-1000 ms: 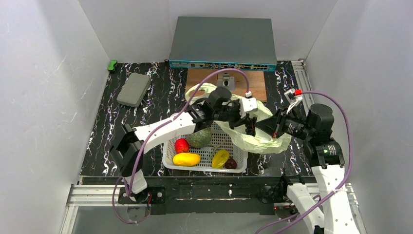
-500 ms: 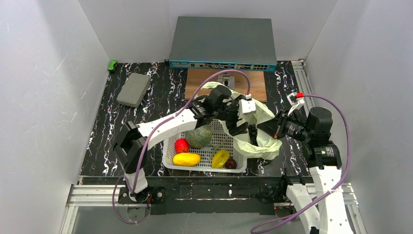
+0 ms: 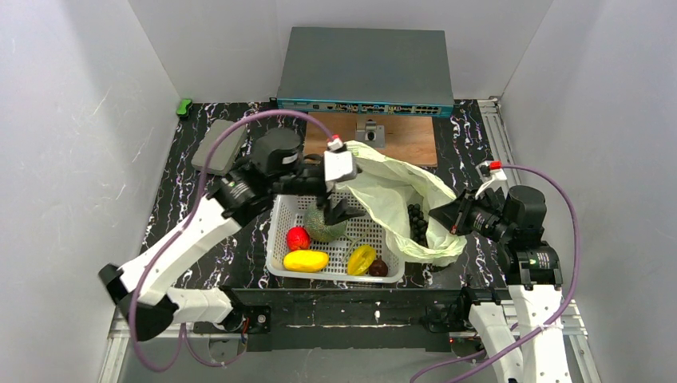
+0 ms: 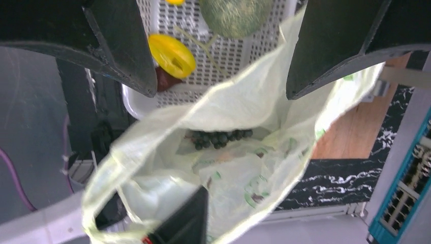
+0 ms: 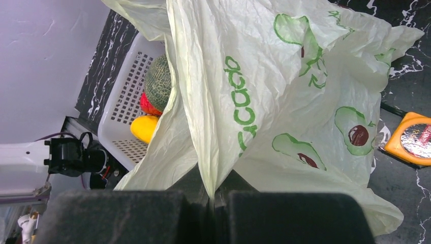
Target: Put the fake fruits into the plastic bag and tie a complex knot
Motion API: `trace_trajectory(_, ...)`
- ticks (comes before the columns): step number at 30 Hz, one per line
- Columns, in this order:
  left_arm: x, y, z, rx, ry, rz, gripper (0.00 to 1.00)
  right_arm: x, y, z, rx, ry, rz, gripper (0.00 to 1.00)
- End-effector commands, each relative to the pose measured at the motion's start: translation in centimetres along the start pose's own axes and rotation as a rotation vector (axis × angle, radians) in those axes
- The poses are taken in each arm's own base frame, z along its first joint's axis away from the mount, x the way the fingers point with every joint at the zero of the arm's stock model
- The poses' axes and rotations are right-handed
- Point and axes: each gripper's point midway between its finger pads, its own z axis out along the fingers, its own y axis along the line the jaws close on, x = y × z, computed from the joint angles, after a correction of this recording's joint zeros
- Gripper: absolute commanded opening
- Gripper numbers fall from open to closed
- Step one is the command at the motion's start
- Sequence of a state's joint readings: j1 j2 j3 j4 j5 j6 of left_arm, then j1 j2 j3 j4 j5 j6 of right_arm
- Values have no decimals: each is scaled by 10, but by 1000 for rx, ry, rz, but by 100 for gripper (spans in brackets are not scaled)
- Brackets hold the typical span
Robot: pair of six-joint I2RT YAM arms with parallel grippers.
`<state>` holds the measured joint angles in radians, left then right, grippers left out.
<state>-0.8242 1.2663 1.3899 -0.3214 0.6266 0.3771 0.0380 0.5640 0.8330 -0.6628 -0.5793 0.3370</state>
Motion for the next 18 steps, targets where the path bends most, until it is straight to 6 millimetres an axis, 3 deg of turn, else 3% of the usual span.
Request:
trace_trajectory(1, 61, -39, -31, 88, 194, -38, 97, -8, -2, -2, 28, -27, -8, 1)
trace_trajectory(5, 103, -58, -37, 121, 283, -96, 94, -12, -1, -2, 32, -32, 5, 1)
trace_trajectory(10, 157, -61, -12, 98, 419, -265, 88, -17, -2, -1, 41, -35, 12, 1)
trace_trajectory(14, 177, -56, 15, 22, 447, -288, 87, -18, -3, 1, 39, -25, 14, 1)
trace_trajectory(18, 196, -63, 32, -5, 494, -299, 86, -17, -6, 4, 39, -22, 12, 1)
